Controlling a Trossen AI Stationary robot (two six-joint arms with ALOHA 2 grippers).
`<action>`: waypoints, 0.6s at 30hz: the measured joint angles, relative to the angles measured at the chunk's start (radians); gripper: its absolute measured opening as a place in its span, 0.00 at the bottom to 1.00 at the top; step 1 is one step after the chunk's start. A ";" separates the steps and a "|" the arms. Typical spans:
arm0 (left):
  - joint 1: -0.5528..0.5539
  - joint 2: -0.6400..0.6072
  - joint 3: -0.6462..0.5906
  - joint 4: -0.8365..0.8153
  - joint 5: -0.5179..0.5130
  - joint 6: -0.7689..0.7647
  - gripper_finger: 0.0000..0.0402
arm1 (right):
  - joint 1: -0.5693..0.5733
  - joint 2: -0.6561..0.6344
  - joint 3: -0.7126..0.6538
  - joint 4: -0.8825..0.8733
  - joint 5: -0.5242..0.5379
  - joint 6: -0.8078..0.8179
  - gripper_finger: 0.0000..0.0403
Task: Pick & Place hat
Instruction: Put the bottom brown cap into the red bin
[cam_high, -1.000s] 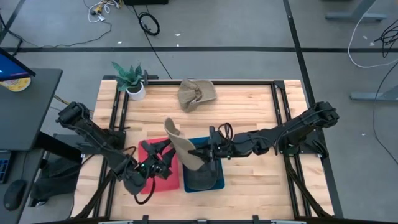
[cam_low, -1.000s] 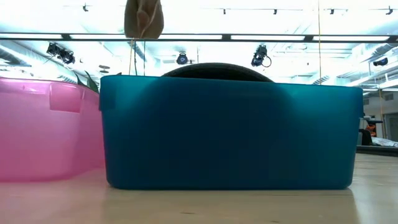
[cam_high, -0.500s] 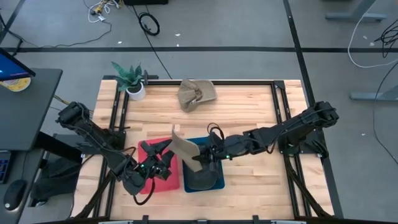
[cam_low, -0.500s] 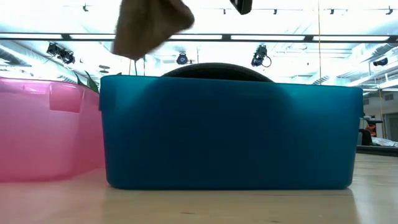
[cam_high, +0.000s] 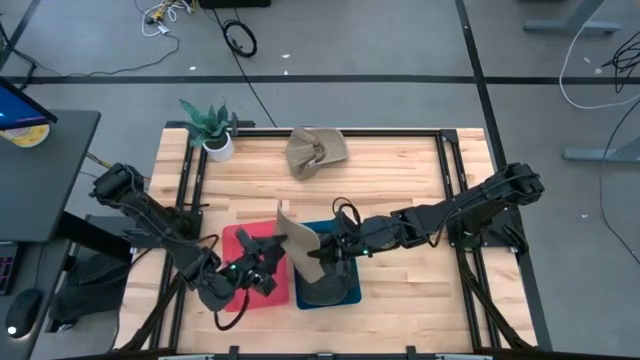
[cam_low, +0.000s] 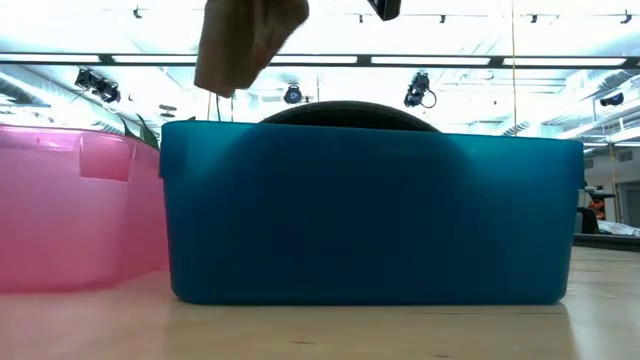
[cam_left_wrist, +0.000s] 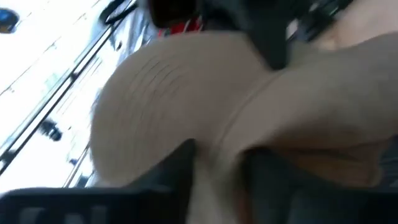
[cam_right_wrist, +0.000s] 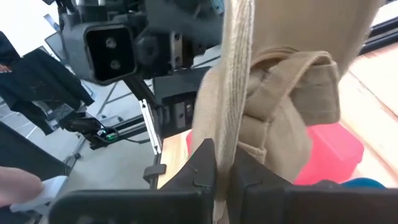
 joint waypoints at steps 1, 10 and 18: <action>-0.004 0.000 0.000 0.000 0.021 0.001 0.25 | 0.000 0.000 0.000 0.003 0.001 -0.004 0.03; -0.029 0.000 0.000 -0.001 0.025 0.023 0.02 | -0.001 0.000 0.000 0.011 0.004 -0.061 0.06; -0.064 0.000 0.000 -0.002 -0.022 0.024 0.01 | -0.002 0.000 0.000 0.015 0.016 -0.144 0.15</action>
